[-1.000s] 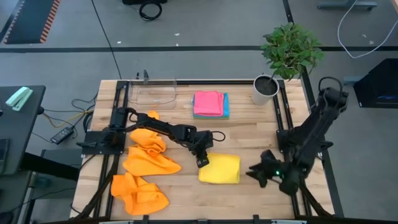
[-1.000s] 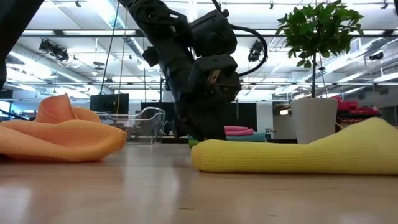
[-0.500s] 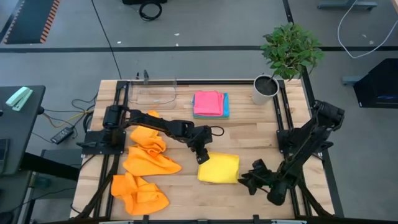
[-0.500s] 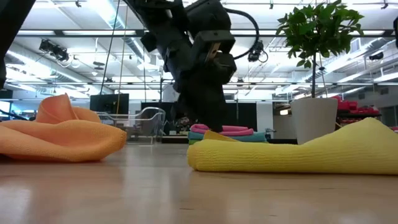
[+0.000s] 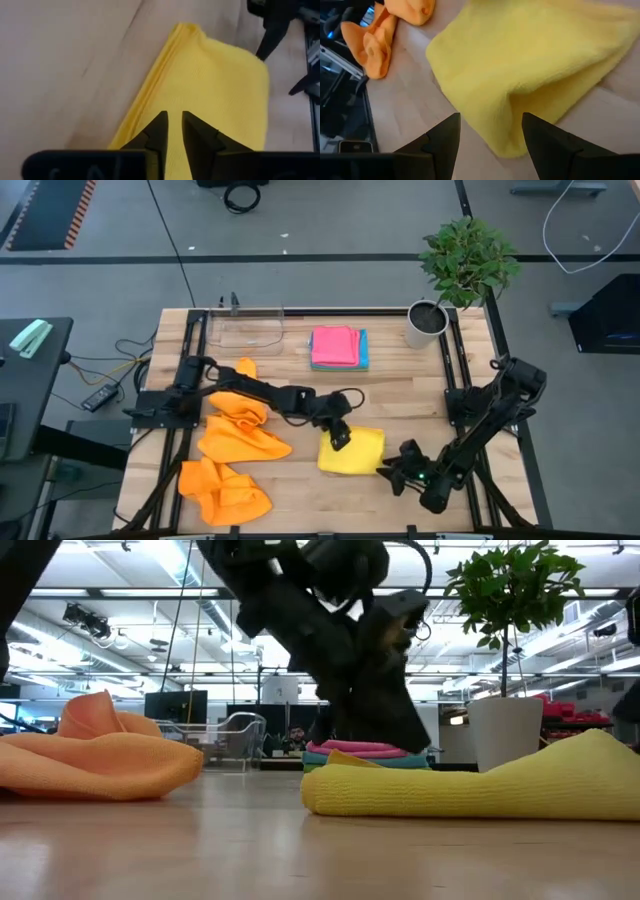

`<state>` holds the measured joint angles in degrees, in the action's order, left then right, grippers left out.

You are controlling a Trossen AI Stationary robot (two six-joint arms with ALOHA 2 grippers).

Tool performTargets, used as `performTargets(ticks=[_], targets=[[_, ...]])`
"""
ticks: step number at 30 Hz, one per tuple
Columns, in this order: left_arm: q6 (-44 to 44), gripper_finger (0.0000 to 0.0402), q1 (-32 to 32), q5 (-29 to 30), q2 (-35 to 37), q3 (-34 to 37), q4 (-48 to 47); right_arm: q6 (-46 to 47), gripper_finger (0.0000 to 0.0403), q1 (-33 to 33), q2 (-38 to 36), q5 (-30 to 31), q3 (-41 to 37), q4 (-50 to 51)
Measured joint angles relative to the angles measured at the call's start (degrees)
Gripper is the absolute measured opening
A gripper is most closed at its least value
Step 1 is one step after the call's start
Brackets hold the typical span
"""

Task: Fold microfiber towels
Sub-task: Fold the yellow towel

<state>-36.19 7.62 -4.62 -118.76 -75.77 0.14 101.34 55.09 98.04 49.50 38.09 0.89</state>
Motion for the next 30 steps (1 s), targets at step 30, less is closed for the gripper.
performTargets(ticks=[30], targets=[[-4.7,0.0006,-0.7,1.7,-4.9,-0.1,1.3,-2.5,0.0071,-2.0,4.0,-6.5,0.0,-8.3]])
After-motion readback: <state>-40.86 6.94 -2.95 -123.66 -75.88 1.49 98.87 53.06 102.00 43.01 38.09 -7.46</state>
